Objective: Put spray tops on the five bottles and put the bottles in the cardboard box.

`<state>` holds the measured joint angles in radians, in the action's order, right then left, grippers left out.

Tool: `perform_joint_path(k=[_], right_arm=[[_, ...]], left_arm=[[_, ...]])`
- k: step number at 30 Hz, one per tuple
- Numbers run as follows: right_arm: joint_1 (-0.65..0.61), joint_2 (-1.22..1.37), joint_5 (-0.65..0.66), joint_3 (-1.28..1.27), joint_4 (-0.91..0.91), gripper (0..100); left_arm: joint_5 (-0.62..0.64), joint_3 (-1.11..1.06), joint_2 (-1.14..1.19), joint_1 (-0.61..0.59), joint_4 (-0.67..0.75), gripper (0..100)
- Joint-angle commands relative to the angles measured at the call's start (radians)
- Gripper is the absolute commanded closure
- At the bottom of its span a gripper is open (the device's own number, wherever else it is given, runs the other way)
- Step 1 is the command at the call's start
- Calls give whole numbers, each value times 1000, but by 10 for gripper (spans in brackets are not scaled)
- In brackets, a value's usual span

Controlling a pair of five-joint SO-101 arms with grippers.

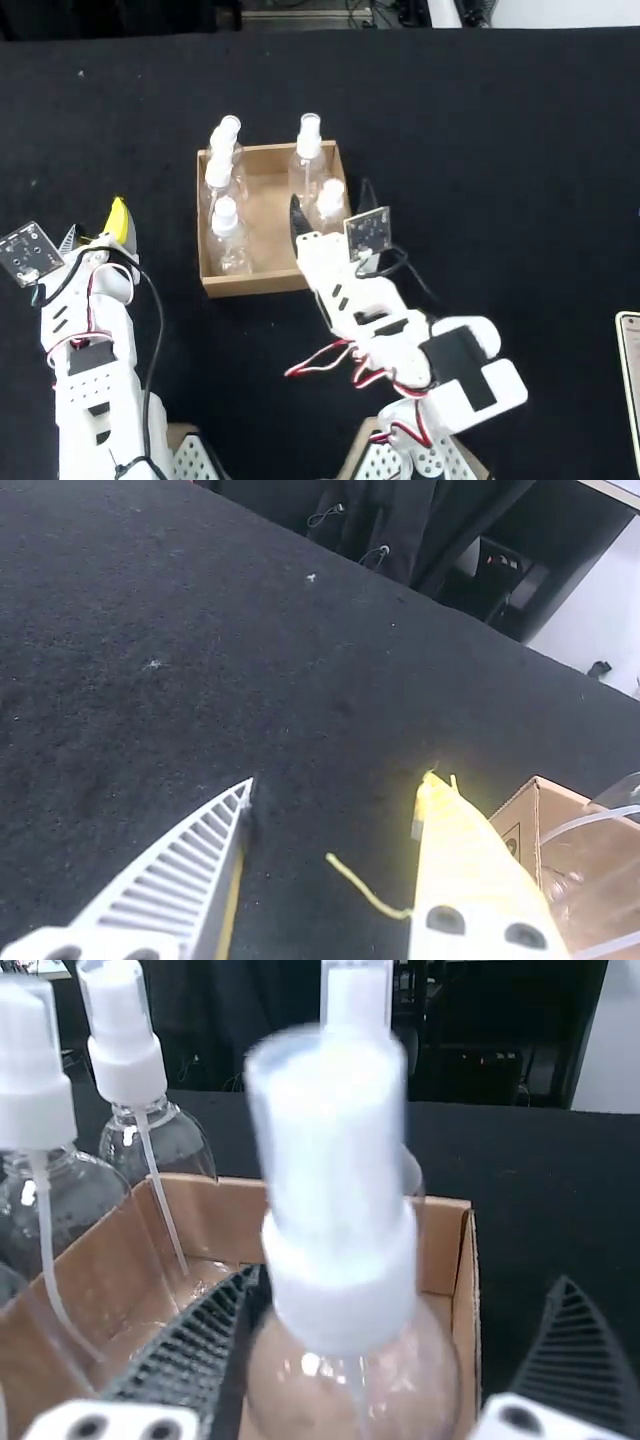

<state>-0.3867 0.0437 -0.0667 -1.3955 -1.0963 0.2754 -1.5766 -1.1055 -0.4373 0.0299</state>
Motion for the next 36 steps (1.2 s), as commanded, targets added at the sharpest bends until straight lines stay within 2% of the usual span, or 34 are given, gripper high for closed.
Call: perform_joint_path(k=[1,7,12,22,25,30,34,36], right_arm=[[21,-65,0,-2,-23,627],[21,-74,0,7,-25,627],[21,-203,-6,-19,12,627],[21,-607,-6,-24,350,627],[25,-765,-6,-8,500,627],[31,-1056,-6,45,855,627],[31,-1283,-6,74,1158,642],[64,-1377,-6,91,1297,711]], left_arm=[[5,16,-20,-7,25,770],[6,16,-20,-7,25,770],[6,16,-20,-7,25,770],[3,15,-14,-1,25,770],[0,15,-11,1,25,770],[0,13,-12,1,18,785],[0,-2,-20,1,18,914],[-14,-1,-20,1,18,969]])
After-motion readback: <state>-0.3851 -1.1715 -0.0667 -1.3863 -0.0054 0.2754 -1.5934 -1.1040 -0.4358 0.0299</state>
